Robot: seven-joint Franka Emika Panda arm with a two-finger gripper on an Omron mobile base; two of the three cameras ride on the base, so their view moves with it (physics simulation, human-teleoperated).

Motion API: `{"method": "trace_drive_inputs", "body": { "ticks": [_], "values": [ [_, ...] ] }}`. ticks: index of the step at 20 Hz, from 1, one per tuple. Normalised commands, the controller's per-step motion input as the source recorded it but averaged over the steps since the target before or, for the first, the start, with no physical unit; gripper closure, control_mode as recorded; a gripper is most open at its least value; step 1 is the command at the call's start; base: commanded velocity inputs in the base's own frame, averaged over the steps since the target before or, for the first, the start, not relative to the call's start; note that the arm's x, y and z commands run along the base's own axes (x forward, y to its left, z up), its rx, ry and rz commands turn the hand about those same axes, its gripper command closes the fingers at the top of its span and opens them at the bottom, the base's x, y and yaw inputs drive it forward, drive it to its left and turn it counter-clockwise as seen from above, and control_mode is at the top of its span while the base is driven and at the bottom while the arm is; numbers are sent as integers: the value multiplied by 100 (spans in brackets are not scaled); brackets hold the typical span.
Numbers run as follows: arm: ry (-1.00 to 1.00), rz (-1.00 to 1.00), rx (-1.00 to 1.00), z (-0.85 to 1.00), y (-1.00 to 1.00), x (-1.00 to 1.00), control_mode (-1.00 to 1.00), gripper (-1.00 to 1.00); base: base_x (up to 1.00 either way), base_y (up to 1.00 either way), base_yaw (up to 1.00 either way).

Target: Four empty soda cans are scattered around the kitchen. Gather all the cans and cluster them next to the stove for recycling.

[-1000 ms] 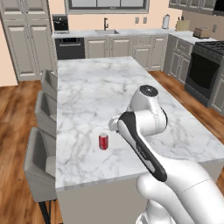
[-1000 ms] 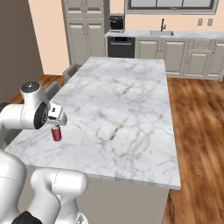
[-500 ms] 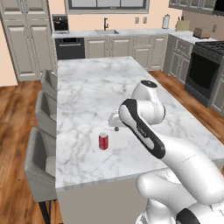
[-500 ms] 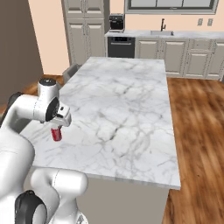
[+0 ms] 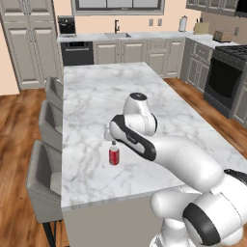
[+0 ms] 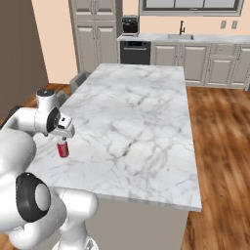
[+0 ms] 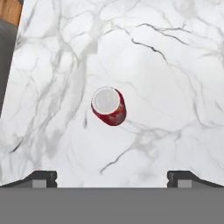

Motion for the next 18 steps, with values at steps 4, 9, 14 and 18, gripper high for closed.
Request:
{"method": "trace_drive_inputs", "body": {
  "ticks": [4, 9, 14, 18],
  "values": [
    [0, -3, -2, -31, 19, 41, -100, -100, 0, 0, 0],
    [1, -1, -1, -24, 8, 52, -100, -100, 0, 0, 0],
    [0, 0, 0, -5, 0, 56, -100, -100, 0, 0, 0],
    [0, 0, 0, 0, 0, 1, -100, -100, 0, 0, 0]
  ]
}}
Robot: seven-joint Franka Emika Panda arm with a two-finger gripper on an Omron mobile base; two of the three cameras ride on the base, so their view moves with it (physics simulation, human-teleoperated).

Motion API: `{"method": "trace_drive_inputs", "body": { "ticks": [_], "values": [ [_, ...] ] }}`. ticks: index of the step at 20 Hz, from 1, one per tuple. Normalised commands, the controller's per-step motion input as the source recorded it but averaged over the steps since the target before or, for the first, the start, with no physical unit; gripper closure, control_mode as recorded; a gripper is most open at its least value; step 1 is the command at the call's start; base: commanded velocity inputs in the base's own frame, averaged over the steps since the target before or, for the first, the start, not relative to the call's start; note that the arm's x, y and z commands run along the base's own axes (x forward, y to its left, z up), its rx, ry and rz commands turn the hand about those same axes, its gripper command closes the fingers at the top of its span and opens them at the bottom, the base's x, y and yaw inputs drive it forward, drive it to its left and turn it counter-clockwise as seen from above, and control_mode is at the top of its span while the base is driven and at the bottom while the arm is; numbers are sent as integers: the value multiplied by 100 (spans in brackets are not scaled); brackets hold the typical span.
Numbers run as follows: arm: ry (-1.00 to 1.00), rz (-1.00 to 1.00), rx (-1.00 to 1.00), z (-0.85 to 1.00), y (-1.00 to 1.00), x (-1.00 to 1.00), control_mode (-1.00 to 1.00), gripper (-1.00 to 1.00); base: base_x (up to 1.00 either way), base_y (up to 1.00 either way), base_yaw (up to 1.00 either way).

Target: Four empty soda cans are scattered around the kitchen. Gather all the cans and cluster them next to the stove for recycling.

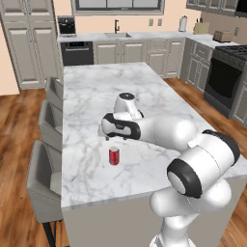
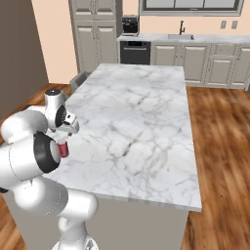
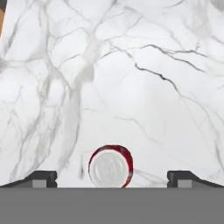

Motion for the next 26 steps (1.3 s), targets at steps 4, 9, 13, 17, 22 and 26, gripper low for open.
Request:
{"method": "trace_drive_inputs", "body": {
  "ticks": [4, 9, 13, 17, 22, 26],
  "values": [
    [0, 0, 0, -27, 1, -1, -100, -100, 0, 0, 0],
    [0, 0, 0, -25, 1, -29, -100, -100, 0, 0, 0],
    [0, 0, 0, -27, 3, -16, -100, -100, 0, 0, 0],
    [0, 0, 0, -27, 0, 4, -100, -100, 0, 0, 0],
    [4, 0, 0, -4, 0, 36, -100, -100, 0, 0, 0],
    [0, 0, 0, -6, 2, 13, -100, -100, 0, 0, 0]
  ]
}}
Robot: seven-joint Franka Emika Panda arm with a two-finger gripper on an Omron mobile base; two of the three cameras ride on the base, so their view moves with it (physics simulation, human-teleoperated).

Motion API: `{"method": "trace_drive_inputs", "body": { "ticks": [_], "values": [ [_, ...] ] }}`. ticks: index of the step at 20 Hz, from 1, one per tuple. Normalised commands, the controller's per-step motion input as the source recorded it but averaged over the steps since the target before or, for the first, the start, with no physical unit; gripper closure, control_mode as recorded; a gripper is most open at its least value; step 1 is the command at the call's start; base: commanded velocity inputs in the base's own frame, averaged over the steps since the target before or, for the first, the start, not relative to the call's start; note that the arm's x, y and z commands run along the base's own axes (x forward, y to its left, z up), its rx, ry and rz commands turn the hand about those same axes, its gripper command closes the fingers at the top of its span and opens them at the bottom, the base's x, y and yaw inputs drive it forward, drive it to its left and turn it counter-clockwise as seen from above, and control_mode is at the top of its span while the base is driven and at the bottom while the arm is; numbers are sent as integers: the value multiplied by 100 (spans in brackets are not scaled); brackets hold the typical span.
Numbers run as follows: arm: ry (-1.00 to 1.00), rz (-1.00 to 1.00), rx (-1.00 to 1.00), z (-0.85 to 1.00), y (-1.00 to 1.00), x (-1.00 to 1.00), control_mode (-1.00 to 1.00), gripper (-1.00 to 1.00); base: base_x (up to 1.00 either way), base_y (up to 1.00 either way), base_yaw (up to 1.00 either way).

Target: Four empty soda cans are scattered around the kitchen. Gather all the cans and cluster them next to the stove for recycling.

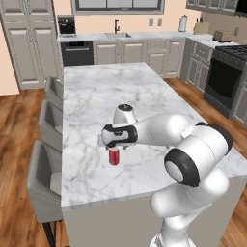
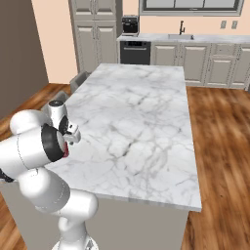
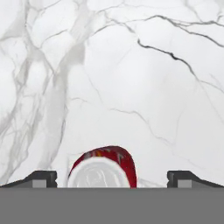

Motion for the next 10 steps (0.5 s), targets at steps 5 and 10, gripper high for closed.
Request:
{"method": "trace_drive_inputs", "body": {
  "ticks": [5, 10],
  "values": [
    [0, 0, 0, 0, 20, 0, -100, -100, 0, 0, 0],
    [0, 0, 0, -2, 10, 0, -100, -100, 0, 0, 0]
  ]
}}
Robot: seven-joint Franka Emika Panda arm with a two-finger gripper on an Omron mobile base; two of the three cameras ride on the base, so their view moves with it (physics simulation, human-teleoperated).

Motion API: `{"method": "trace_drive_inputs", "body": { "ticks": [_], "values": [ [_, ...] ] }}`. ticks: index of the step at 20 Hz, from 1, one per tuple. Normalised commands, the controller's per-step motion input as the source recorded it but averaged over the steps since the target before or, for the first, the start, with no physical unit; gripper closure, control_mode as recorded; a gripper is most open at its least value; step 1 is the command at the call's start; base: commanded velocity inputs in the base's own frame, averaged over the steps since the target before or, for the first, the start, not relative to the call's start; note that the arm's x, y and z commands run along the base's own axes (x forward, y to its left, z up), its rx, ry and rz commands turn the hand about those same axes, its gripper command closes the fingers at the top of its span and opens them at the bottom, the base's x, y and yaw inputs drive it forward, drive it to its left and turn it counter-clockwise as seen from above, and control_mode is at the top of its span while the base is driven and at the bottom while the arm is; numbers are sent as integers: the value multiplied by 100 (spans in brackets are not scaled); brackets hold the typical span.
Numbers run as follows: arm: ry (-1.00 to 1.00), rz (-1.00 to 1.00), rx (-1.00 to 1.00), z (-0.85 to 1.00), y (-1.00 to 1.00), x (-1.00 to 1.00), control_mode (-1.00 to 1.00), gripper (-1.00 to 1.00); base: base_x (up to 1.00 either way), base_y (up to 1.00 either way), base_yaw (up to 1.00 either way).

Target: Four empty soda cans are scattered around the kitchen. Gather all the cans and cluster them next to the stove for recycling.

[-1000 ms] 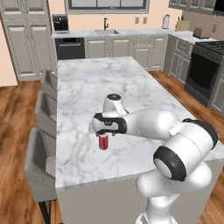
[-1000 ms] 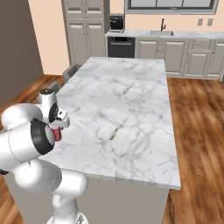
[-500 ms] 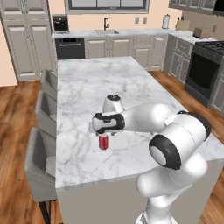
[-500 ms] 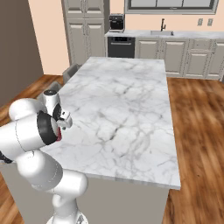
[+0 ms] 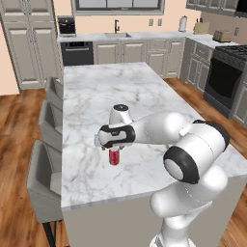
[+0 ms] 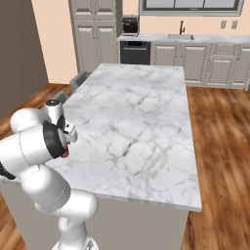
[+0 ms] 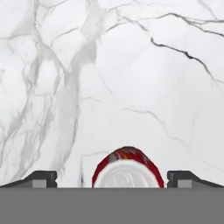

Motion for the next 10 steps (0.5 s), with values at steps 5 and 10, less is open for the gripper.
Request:
{"method": "trace_drive_inputs", "body": {
  "ticks": [5, 10],
  "values": [
    [0, 0, 0, -21, 0, 0, -100, -100, 0, 0, 0],
    [0, 0, 0, -32, 0, 0, -100, -100, 0, 0, 0]
  ]
}}
